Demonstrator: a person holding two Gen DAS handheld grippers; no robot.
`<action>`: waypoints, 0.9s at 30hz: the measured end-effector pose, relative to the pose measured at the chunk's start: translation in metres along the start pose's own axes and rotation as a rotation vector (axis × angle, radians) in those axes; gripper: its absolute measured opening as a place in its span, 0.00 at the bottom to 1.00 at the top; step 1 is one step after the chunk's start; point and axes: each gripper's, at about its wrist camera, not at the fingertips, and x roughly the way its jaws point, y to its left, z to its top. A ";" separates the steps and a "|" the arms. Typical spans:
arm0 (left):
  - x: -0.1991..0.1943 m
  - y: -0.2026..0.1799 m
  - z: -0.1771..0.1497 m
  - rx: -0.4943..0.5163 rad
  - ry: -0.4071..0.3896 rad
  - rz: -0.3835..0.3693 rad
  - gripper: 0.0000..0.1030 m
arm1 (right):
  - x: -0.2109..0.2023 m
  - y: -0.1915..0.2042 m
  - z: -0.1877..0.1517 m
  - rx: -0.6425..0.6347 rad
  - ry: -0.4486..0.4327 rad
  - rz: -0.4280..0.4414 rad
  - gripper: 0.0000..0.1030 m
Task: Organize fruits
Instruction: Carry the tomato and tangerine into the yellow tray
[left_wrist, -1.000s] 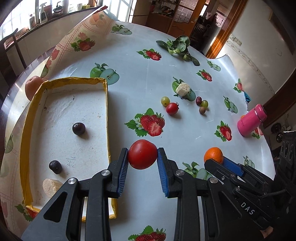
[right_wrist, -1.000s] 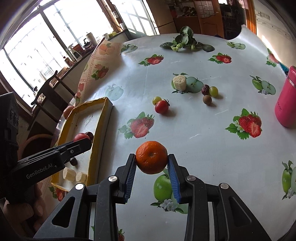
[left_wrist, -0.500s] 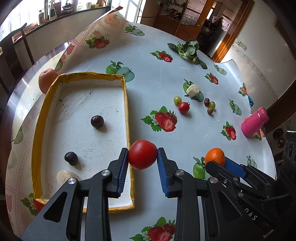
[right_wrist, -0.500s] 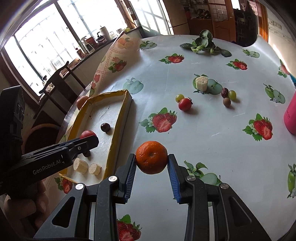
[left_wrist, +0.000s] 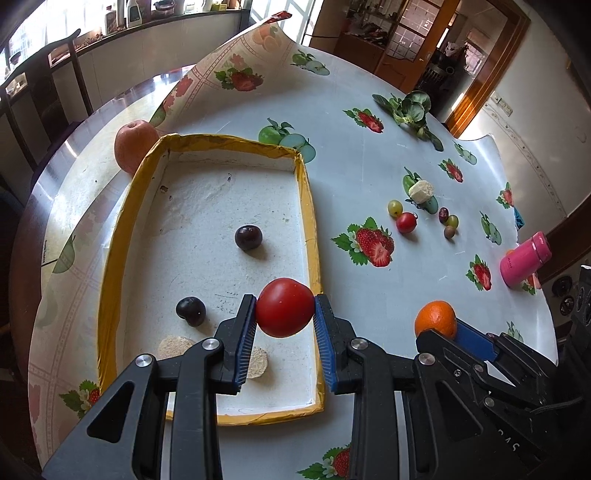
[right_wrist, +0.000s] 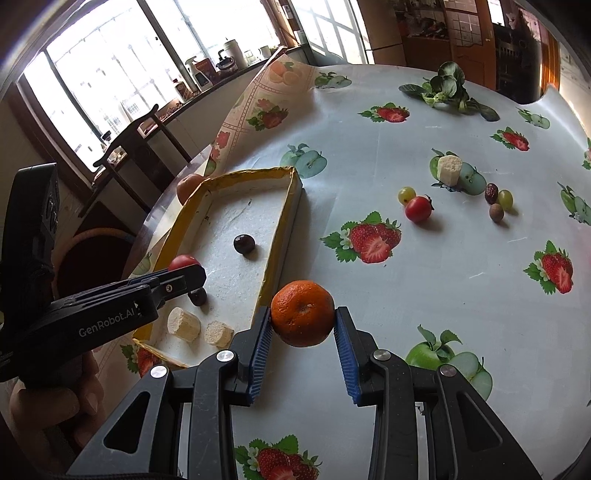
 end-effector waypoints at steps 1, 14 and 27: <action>0.000 0.004 0.000 -0.005 0.001 0.003 0.28 | 0.002 0.003 0.001 -0.006 0.002 0.004 0.34; 0.006 0.041 0.003 -0.056 0.013 0.027 0.28 | 0.023 0.036 0.008 -0.053 0.031 0.043 0.34; 0.024 0.067 0.016 -0.104 0.036 0.043 0.28 | 0.054 0.060 0.020 -0.099 0.071 0.086 0.34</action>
